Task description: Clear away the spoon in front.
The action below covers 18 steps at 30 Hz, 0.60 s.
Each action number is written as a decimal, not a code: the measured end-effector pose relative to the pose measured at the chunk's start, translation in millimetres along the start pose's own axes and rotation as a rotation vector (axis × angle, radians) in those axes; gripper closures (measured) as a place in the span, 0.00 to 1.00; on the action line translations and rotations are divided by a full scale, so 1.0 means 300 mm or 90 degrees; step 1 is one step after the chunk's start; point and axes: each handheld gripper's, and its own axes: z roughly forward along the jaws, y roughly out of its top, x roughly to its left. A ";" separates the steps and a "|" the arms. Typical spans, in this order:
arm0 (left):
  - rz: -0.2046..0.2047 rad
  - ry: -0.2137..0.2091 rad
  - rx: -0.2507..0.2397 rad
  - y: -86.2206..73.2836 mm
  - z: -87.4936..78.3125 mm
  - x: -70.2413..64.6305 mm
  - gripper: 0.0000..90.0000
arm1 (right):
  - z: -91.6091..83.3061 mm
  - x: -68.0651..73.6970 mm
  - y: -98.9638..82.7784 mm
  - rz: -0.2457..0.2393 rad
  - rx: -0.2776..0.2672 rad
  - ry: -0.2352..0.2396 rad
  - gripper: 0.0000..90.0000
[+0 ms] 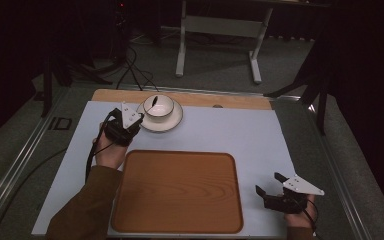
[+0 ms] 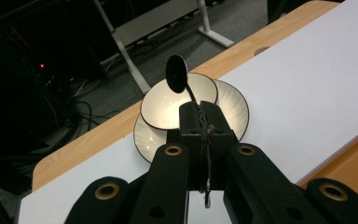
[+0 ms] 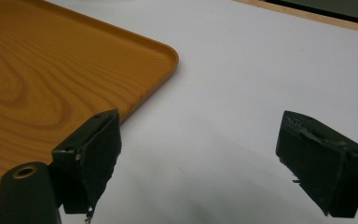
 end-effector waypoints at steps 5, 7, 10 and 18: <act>-0.002 0.001 -0.001 -0.011 -0.019 -0.010 0.99 | -0.001 0.000 0.000 0.001 0.001 -0.001 0.15; -0.005 0.001 -0.001 -0.017 -0.024 -0.013 0.99 | 0.000 -0.001 0.000 0.000 -0.001 -0.001 0.15; -0.008 0.001 -0.002 -0.026 -0.031 -0.017 0.99 | 0.000 -0.001 0.000 0.000 0.000 -0.001 0.15; -0.012 0.002 0.000 -0.049 -0.050 -0.018 0.99 | 0.000 0.000 0.000 -0.001 0.000 -0.001 0.15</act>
